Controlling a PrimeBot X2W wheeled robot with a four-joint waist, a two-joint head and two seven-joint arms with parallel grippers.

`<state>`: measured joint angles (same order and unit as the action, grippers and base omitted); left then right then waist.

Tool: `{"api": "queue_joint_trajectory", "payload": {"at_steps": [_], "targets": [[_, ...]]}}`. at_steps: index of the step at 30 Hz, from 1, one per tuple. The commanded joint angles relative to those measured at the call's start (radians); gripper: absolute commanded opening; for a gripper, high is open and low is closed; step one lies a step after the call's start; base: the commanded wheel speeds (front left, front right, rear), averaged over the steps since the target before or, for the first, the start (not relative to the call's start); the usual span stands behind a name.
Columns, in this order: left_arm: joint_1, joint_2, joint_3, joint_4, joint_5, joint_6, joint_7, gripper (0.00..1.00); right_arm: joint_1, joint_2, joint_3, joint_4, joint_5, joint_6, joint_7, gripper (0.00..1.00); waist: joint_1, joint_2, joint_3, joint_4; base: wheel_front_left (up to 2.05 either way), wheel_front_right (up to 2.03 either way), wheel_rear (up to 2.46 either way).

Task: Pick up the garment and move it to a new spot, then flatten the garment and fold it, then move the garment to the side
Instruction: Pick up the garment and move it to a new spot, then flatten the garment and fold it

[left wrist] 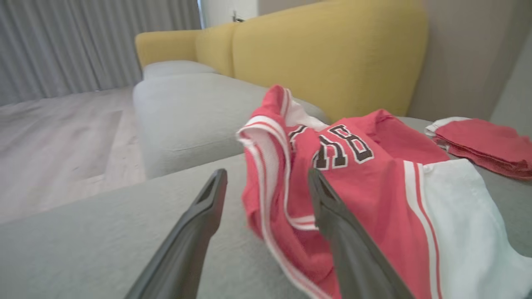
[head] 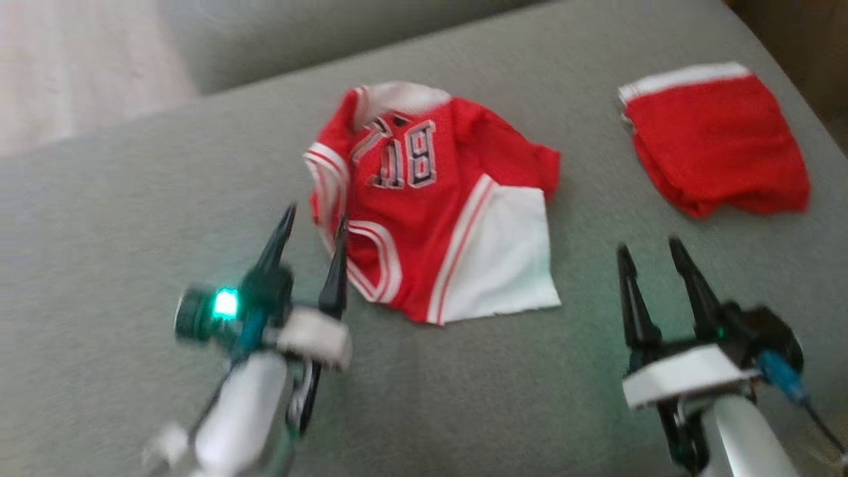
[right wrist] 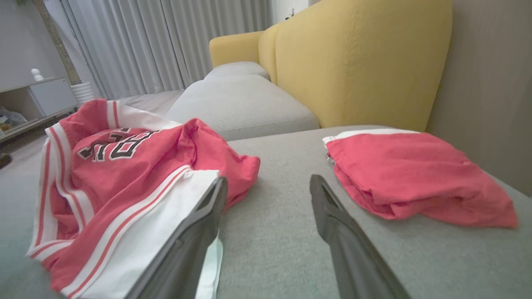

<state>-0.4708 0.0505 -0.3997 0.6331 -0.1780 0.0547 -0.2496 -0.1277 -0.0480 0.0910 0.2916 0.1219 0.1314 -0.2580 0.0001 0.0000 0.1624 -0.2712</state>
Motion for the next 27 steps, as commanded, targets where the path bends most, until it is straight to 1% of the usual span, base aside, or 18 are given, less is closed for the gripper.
{"api": "queue_joint_trajectory", "payload": {"at_steps": [1,2,3,5,8,11,13,18,27], "targets": [[0.071,0.007,0.057,-0.086,-0.011,0.033,-0.012,1.00,0.029,-0.002,0.007,-0.018,-0.006,-0.001,-0.004,1.00,-0.0001,0.0000,-0.102,0.093,0.00,0.00,0.00],[0.115,0.006,0.068,-0.118,-0.010,0.050,-0.012,1.00,0.043,-0.002,-0.001,-0.014,-0.007,-0.001,-0.004,1.00,-0.0001,0.0000,-0.126,0.113,0.00,0.00,0.00],[0.198,0.004,0.100,-0.194,-0.013,0.082,-0.012,1.00,0.069,-0.002,-0.014,-0.013,-0.011,-0.001,-0.004,1.00,-0.0001,0.0000,-0.154,0.150,0.00,0.00,0.00],[0.269,0.003,0.131,-0.270,-0.011,0.107,-0.012,1.00,0.091,-0.002,-0.027,-0.016,-0.008,-0.001,-0.004,1.00,-0.0001,0.0000,-0.174,0.186,0.00,0.00,0.00],[0.369,0.001,0.163,-0.383,0.000,0.124,-0.012,1.00,0.122,-0.002,-0.025,-0.024,0.007,-0.001,-0.004,1.00,-0.0001,0.0000,-0.202,0.232,0.00,0.00,0.00],[0.463,0.000,0.178,-0.462,0.007,0.124,-0.012,1.00,0.156,-0.002,-0.012,-0.024,0.008,-0.001,-0.004,1.00,-0.0001,0.0000,-0.225,0.267,0.00,0.00,0.00],[0.489,0.000,0.179,-0.477,0.005,0.126,-0.012,1.00,0.165,-0.002,-0.011,-0.024,0.009,-0.001,-0.004,1.00,-0.0001,0.0000,-0.231,0.277,0.00,0.00,0.00],[0.564,0.000,0.188,-0.528,-0.002,0.147,-0.012,1.00,0.190,-0.002,0.012,-0.038,0.011,-0.001,-0.004,1.00,-0.0001,0.0000,-0.246,0.299,0.00,0.00,0.00],[0.583,0.000,0.187,-0.522,0.027,0.135,-0.012,1.00,0.194,-0.002,0.025,-0.039,0.008,-0.001,-0.004,1.00,-0.0001,0.0000,-0.258,0.305,0.00,0.00,0.00]]}}
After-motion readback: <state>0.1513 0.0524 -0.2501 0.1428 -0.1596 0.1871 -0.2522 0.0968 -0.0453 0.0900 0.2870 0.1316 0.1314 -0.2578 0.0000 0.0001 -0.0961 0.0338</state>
